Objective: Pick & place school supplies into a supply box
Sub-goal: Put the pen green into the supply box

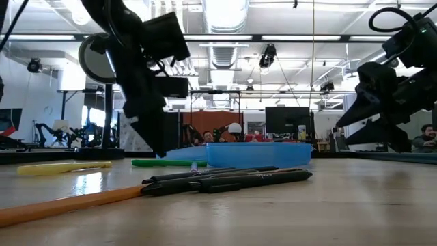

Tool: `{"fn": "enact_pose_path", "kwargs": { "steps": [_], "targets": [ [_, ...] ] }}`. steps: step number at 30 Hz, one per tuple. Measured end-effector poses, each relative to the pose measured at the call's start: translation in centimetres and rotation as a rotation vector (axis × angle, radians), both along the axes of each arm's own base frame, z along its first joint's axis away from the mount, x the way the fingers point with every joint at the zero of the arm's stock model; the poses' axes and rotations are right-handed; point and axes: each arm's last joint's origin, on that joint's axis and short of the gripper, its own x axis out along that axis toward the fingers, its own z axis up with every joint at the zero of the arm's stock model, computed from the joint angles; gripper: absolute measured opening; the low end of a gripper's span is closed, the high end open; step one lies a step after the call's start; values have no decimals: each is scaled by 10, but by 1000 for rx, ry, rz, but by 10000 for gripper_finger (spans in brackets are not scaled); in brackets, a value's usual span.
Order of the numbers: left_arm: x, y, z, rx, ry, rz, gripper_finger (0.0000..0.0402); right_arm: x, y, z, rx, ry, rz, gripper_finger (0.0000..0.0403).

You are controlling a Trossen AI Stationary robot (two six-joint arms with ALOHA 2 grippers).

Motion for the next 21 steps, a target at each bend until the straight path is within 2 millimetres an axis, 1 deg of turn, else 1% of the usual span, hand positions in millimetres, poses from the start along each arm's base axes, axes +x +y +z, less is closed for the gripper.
{"fn": "enact_pose_path", "kwargs": {
  "steps": [5,12,15,18,21],
  "targets": [
    [3,3,-12,-1,19,15,170,0,0,-1,14,9,-4,226],
    [4,10,-18,-7,38,26,170,0,0,-2,27,12,-6,226],
    [4,15,-20,-39,41,31,168,0,0,-2,26,13,-6,226],
    [5,18,-24,-57,49,37,155,0,0,-2,26,13,-6,226],
    [6,21,-26,-66,51,43,134,0,0,-2,26,12,-6,226]
  ]
}}
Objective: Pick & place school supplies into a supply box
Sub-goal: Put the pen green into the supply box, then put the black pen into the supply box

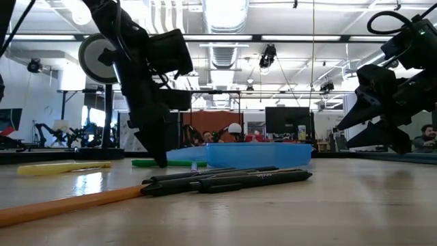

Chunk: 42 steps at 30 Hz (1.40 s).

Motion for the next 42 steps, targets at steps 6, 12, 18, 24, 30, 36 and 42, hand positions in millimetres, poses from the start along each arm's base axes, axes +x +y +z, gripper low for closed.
{"fn": "enact_pose_path", "kwargs": {
  "steps": [6,12,18,24,30,36,42],
  "targets": [
    [1,0,-4,-7,10,-4,80,0,0,0,-1,0,1,226],
    [-1,0,-1,-35,10,35,21,0,0,0,0,0,0,226],
    [-15,-7,17,-159,55,148,18,0,0,0,0,-1,-1,226],
    [-22,-22,64,-321,-16,262,17,0,0,0,-7,-1,-6,226],
    [5,-15,122,-471,-414,511,12,0,0,0,-9,-3,-10,226],
    [52,12,118,-479,-566,631,4,0,-1,1,-23,-4,-28,226],
    [103,21,81,-430,-439,521,6,0,-1,1,-16,-7,-28,226]
  ]
}}
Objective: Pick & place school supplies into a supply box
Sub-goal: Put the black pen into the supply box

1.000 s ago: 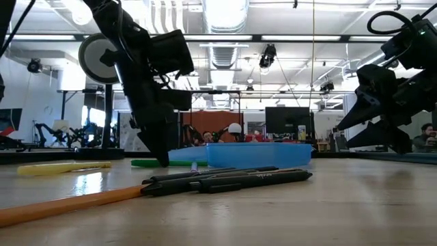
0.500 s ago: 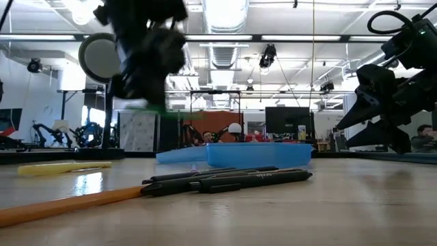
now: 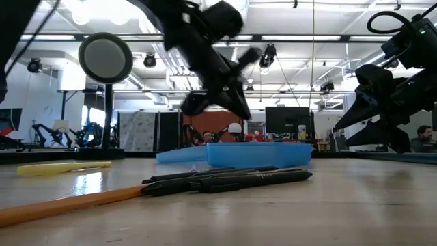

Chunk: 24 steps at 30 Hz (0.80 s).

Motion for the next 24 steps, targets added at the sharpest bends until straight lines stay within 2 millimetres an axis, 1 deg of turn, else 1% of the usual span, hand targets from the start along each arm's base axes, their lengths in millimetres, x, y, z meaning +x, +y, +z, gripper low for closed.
{"fn": "enact_pose_path", "kwargs": {
  "steps": [3,6,8,10,11,13,15,17,20,23,24],
  "targets": [
    [15,1,-9,26,102,-53,5,0,0,0,12,-3,1,226],
    [20,2,-13,47,217,-104,3,0,1,0,30,-5,15,226],
    [22,3,-8,79,224,-136,2,0,1,0,39,-5,29,226],
    [20,3,4,125,199,-154,2,0,1,0,42,-3,34,226],
    [16,3,14,147,193,-161,1,0,2,0,42,-4,36,226],
    [1,3,30,183,245,-160,1,0,2,0,42,-3,37,226],
    [-19,0,44,225,349,-130,0,0,2,0,30,0,45,226],
    [-40,-3,53,246,467,-84,0,0,2,-1,20,5,49,226],
    [-65,-12,55,184,540,-25,8,0,2,-1,1,11,59,226],
    [-85,-24,52,99,541,37,38,0,1,-1,-2,15,62,226],
    [-92,-29,47,71,555,60,52,0,2,-1,-2,15,62,226]
  ]
}}
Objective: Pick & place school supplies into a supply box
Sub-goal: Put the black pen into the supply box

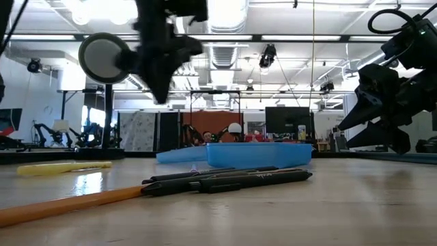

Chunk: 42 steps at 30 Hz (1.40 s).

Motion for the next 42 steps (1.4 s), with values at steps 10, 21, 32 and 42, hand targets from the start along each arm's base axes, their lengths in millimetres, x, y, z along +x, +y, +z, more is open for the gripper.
{"fn": "enact_pose_path", "kwargs": {
  "steps": [10,21,32,42],
  "targets": [
    [-53,-47,-51,-139,119,95,157,0,0,0,-12,9,19,226],
    [-63,-66,-72,-110,101,54,160,1,5,0,11,1,179,226],
    [-83,-88,-72,83,-22,-81,160,32,13,64,-238,134,410,214],
    [-107,-100,-88,74,-298,-68,160,106,51,67,-265,411,640,214]
  ]
}}
